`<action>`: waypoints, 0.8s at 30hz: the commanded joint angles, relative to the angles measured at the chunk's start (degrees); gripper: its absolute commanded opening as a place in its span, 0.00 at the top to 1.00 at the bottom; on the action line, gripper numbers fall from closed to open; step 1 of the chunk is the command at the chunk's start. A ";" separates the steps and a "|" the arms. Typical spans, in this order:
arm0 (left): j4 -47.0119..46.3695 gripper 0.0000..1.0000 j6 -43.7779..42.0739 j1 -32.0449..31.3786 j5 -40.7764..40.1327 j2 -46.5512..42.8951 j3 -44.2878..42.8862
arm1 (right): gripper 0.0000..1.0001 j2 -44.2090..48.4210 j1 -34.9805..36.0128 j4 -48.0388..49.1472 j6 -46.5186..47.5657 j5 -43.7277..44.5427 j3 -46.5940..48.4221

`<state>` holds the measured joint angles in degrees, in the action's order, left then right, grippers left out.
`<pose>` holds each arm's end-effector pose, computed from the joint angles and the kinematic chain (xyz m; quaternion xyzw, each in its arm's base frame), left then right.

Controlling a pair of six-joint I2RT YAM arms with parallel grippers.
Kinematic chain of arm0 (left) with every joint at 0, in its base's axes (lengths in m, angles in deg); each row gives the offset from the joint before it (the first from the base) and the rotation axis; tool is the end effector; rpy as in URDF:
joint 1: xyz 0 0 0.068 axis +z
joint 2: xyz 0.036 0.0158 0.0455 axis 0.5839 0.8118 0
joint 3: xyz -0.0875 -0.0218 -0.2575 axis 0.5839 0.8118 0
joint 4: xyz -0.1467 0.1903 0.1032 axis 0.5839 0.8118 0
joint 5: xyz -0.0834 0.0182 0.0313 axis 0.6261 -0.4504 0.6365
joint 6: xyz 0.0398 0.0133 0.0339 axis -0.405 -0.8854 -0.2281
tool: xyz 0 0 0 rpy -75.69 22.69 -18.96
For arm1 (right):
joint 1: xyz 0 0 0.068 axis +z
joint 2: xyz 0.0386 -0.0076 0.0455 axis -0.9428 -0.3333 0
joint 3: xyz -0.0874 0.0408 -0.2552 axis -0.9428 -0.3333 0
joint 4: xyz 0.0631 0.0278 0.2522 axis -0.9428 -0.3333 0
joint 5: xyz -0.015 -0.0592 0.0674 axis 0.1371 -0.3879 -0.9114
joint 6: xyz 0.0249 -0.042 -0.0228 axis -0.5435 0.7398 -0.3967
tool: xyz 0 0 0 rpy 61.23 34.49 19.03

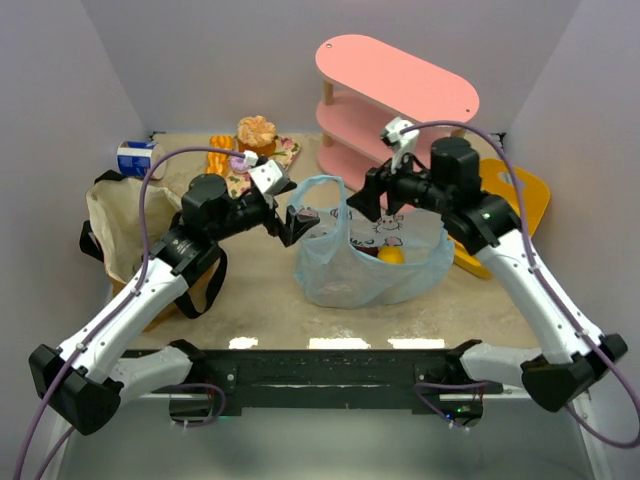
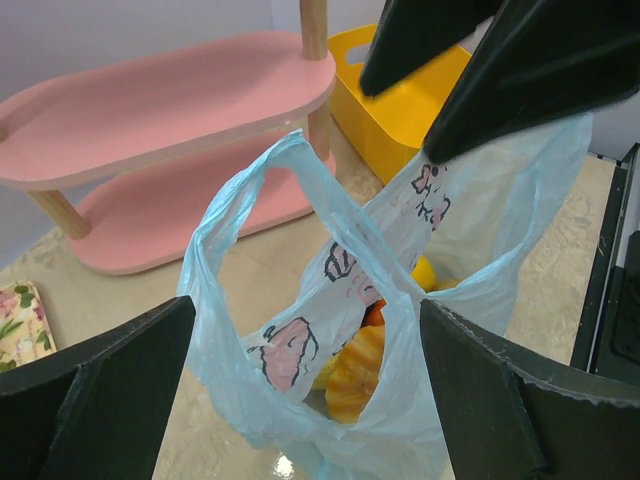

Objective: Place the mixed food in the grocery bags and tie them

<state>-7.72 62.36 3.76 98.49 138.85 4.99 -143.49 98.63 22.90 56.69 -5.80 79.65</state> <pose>0.2010 -0.1437 0.3861 0.3529 0.6536 -0.3290 0.5831 0.2139 0.1288 0.4440 -0.2847 0.7433 0.2953 0.5285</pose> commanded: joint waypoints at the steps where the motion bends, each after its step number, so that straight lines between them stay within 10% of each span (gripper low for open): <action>1: -3.96 0.00 -1.27 0.94 1.64 -1.84 1.66 | 0.34 -2.41 1.70 6.83 0.39 -4.98 -2.45; 11: -6.69 0.00 -0.92 1.20 2.08 -1.49 3.08 | 0.48 -8.30 1.70 12.02 0.84 -4.09 -4.04; 18: -10.90 0.00 6.71 1.12 -0.11 -1.31 5.35 | 1.00 -6.73 1.87 13.87 -3.28 -9.18 -3.60; 24: -23.28 0.00 16.29 1.20 -1.88 -3.60 11.77 | 1.00 -3.74 3.10 15.45 -7.51 -11.83 -4.13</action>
<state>-19.09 70.67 4.59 98.14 137.61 12.97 -150.72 100.62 34.51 53.00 -14.08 75.28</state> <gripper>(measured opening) 0.997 0.010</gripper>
